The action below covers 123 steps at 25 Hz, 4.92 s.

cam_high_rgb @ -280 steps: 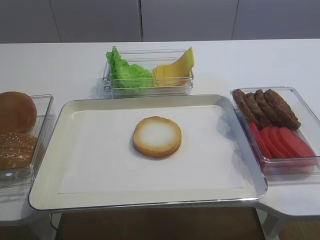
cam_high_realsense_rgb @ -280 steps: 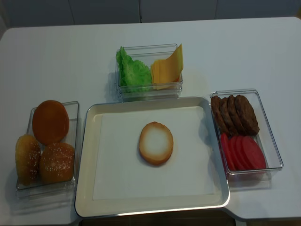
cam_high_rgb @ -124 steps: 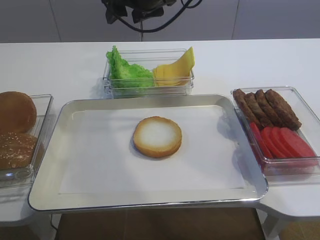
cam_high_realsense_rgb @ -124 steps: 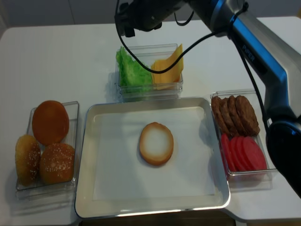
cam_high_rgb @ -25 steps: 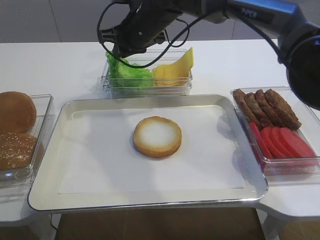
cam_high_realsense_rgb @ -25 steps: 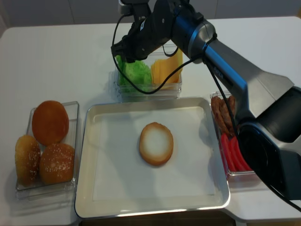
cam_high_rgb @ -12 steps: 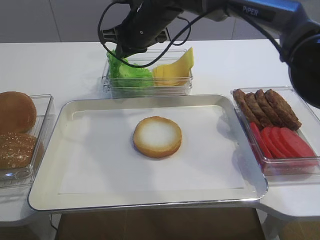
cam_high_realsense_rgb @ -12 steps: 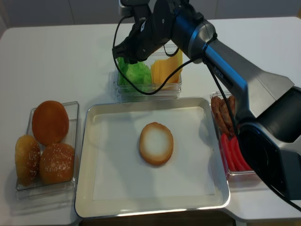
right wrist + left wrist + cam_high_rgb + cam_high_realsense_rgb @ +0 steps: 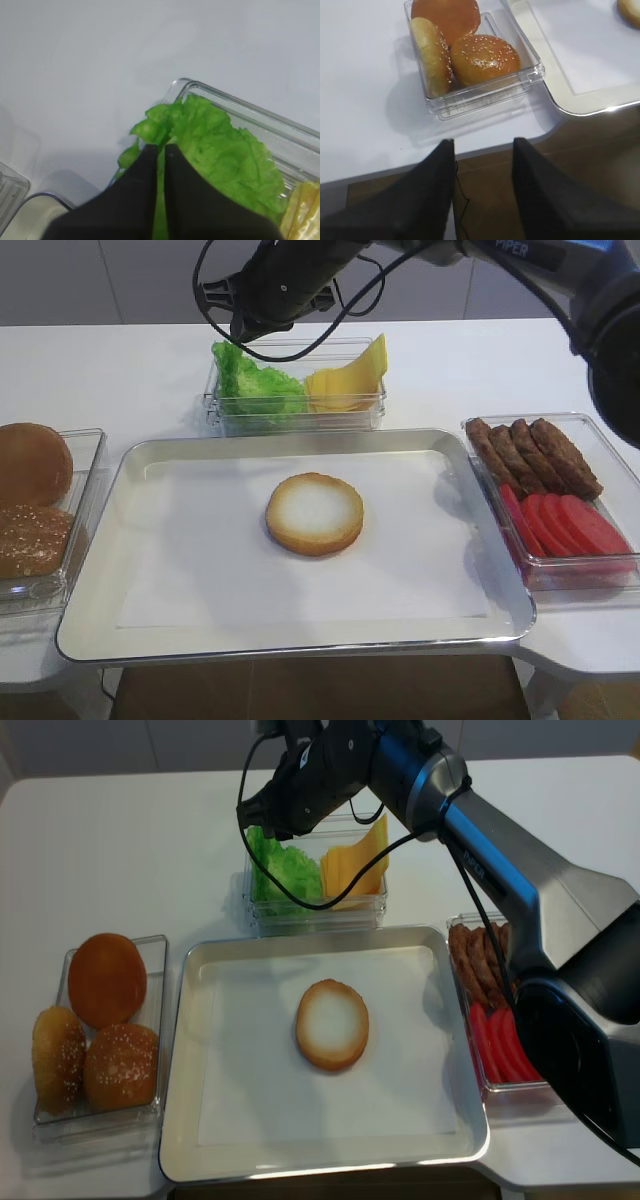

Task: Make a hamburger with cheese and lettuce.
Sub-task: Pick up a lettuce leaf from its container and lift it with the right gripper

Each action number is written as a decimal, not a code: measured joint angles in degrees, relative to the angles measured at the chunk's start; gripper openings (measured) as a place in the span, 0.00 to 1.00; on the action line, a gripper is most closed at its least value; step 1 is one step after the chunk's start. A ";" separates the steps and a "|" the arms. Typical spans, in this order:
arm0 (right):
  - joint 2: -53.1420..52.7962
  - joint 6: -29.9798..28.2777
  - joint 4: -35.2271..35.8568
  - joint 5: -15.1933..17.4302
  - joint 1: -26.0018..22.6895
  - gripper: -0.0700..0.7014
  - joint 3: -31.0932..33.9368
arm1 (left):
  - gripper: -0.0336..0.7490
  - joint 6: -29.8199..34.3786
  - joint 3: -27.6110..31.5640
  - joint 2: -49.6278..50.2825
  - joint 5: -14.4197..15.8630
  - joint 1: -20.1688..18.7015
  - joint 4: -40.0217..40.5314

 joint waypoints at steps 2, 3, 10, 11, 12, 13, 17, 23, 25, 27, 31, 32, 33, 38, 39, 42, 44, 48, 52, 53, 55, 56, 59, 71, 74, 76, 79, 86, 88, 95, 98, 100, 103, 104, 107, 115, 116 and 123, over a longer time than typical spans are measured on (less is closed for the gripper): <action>0.00 0.15 0.00 0.00 0.00 0.15 0.00 | 0.41 0.00 0.00 0.00 0.00 0.00 0.00; 0.00 0.20 -0.04 0.00 0.00 0.15 0.00 | 0.41 0.00 0.00 0.00 0.00 0.00 0.00; 0.00 1.01 -0.13 0.00 0.00 0.15 0.00 | 0.41 0.00 0.00 0.00 0.00 0.00 0.00; 0.00 1.40 -0.25 0.00 0.00 0.15 0.00 | 0.41 0.00 0.00 0.00 0.00 0.00 0.00; 0.00 1.86 -0.25 0.00 0.00 0.16 0.00 | 0.41 0.00 0.00 0.00 0.00 0.00 0.00; 0.00 2.30 -0.36 -0.11 0.00 0.18 0.00 | 0.41 0.00 0.00 0.00 0.00 0.00 0.00; 0.00 2.68 -0.36 -0.64 0.00 0.27 0.00 | 0.41 0.00 0.00 0.00 0.00 0.00 0.00; 0.00 2.72 0.71 -1.57 0.00 0.41 0.00 | 0.41 0.00 0.00 0.00 0.00 0.00 0.00; 0.00 2.72 1.39 -2.05 0.00 0.42 0.00 | 0.41 0.00 0.00 0.00 0.00 0.00 0.00; 0.00 2.72 1.64 -2.34 0.00 0.43 0.00 | 0.41 0.00 0.00 0.00 0.00 0.00 0.00; 0.00 2.82 1.84 -2.57 0.00 0.43 0.00 | 0.41 0.00 0.00 0.00 0.00 0.00 0.00; 0.12 2.82 1.88 -2.57 0.00 0.43 0.00 | 0.41 0.00 0.00 0.00 0.00 0.00 0.00; 0.35 2.92 1.98 -2.57 0.00 0.43 0.00 | 0.41 0.00 0.00 0.00 0.00 0.00 0.00; 0.64 2.85 1.98 -2.19 0.00 0.43 -0.05 | 0.41 0.00 0.00 0.00 0.00 0.00 0.00; 0.64 2.85 1.86 -2.19 0.00 0.43 -0.05 | 0.41 0.00 0.00 0.00 0.00 0.00 0.00; 0.90 2.85 1.49 -2.19 0.00 0.43 -0.05 | 0.41 0.00 0.00 0.00 0.00 0.00 0.00; 1.42 2.85 1.49 -2.09 0.00 0.43 -0.05 | 0.41 0.00 0.00 0.00 0.00 0.00 0.00; 1.90 2.85 1.40 -1.47 0.00 0.43 -0.05 | 0.41 0.00 0.00 0.00 0.00 0.00 0.00; 1.90 2.85 1.40 -1.57 0.00 0.43 -0.05 | 0.41 0.00 0.00 0.00 0.00 0.00 0.00; 1.90 2.85 1.37 -1.57 0.00 0.43 -0.05 | 0.41 0.00 0.00 0.00 0.00 0.00 0.00; 1.90 2.85 1.27 -1.57 0.00 0.43 -0.05 | 0.41 0.00 0.00 0.00 0.00 0.00 0.00; 1.90 2.85 1.27 -1.68 0.00 0.43 -0.05 | 0.41 0.00 0.00 0.00 0.00 0.00 0.00; 1.90 2.85 1.27 -1.68 0.00 0.40 -0.05 | 0.41 0.00 0.00 0.00 0.00 0.00 0.00; 1.90 2.95 1.25 -1.68 0.00 0.16 -0.05 | 0.41 0.00 0.00 0.00 0.00 0.00 0.00; 1.90 2.99 1.25 -1.32 0.00 0.15 -0.05 | 0.41 0.00 0.00 0.00 0.00 0.00 0.00; 1.90 2.99 1.25 -1.29 0.00 0.15 -0.05 | 0.41 0.00 0.00 0.00 0.00 0.00 0.00; 1.90 2.99 1.15 -0.75 0.00 0.15 -0.05 | 0.41 0.00 0.00 0.00 0.00 0.00 0.00; 1.69 2.99 1.15 -0.12 0.00 0.15 -0.05 | 0.41 0.00 0.00 0.00 0.00 0.00 0.00; 1.43 2.99 0.93 -0.07 0.00 0.15 -0.05 | 0.41 0.00 0.00 0.00 0.00 0.00 0.00; 0.55 2.99 1.46 0.70 -1.38 0.15 -0.05 | 0.41 0.00 0.00 0.00 0.00 0.00 0.00; -0.02 2.99 1.69 1.33 -1.57 0.15 -0.05 | 0.41 0.00 0.00 0.00 0.00 0.00 0.00; -0.66 2.99 1.69 1.88 -1.57 0.15 -0.05 | 0.41 0.00 0.00 0.00 0.00 0.00 0.00; -1.00 2.99 1.72 2.71 -1.57 0.15 -0.05 | 0.41 0.00 0.00 0.00 0.00 0.00 0.00; -1.00 2.99 1.72 3.11 -1.57 0.15 -0.05 | 0.41 0.00 0.00 0.00 0.00 0.00 0.00; -1.05 2.99 1.72 4.36 -1.57 0.15 -0.05 | 0.41 0.00 0.00 0.00 0.00 0.00 0.00; -3.00 2.99 1.50 5.26 -1.57 0.15 -0.14 | 0.41 0.00 0.00 0.00 0.00 0.00 0.00; -3.25 2.99 1.50 5.39 -1.57 0.15 -0.14 | 0.41 0.00 0.00 0.00 0.00 0.00 0.00; -6.15 2.99 -1.59 7.27 -1.57 0.15 -0.14 | 0.41 0.00 0.00 0.00 0.00 0.00 0.00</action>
